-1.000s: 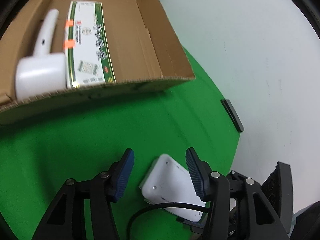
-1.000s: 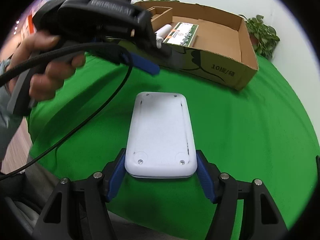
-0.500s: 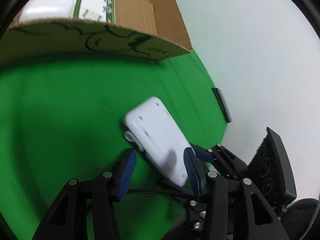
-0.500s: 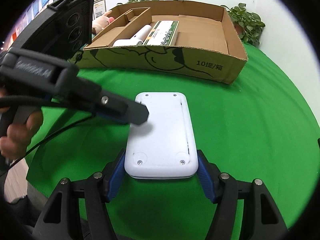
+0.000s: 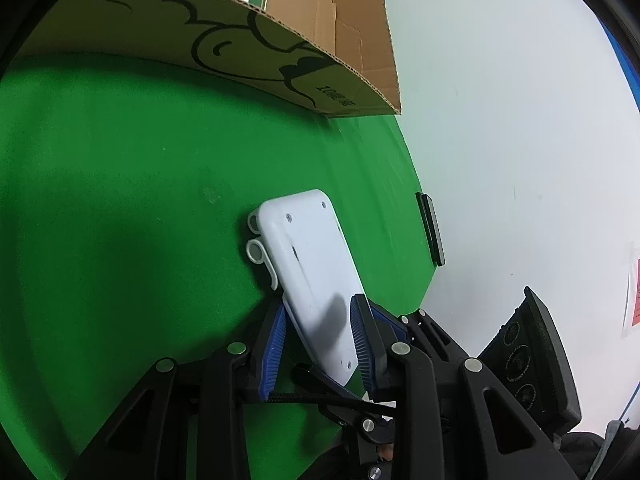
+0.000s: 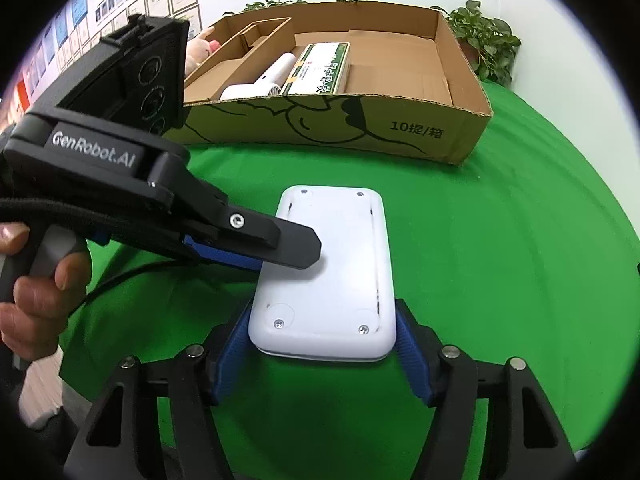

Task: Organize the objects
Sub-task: 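Grasp the white plastic case with the left gripper and lift it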

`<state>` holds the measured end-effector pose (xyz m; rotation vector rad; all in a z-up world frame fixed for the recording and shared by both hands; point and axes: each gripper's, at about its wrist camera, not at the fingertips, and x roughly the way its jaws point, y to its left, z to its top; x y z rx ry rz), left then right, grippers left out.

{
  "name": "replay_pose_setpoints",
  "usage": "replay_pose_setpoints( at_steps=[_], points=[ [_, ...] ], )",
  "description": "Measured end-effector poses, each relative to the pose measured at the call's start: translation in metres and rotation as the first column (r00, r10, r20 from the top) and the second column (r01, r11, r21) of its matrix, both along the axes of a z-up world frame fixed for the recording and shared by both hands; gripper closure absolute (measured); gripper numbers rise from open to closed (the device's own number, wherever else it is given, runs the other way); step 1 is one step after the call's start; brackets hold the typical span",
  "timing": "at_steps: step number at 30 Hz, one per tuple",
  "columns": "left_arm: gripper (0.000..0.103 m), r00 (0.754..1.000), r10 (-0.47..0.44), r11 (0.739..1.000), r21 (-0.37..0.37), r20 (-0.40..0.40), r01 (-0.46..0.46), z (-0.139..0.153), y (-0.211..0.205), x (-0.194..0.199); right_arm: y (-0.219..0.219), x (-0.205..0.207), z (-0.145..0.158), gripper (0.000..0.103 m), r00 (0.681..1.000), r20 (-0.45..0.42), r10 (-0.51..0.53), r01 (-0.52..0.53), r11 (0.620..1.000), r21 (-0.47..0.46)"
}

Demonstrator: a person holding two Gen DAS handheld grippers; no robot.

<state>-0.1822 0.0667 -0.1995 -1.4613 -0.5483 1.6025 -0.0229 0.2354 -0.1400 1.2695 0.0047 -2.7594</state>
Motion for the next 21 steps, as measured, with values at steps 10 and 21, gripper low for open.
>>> replay_pose_setpoints(
  at_steps=[10,21],
  points=[
    [0.086,0.992,-0.013,0.999,-0.043,-0.124,0.008,0.029,-0.010,0.003,0.003,-0.001,0.002,0.038,1.000,0.005,-0.012,0.013,0.996,-0.087],
    [0.087,0.909,-0.038,0.999,-0.025,-0.416,0.031,0.127,-0.033,0.000,-0.003,0.001,0.051,0.038,0.977,-0.214,-0.010,0.004,1.000,-0.028]
  ],
)
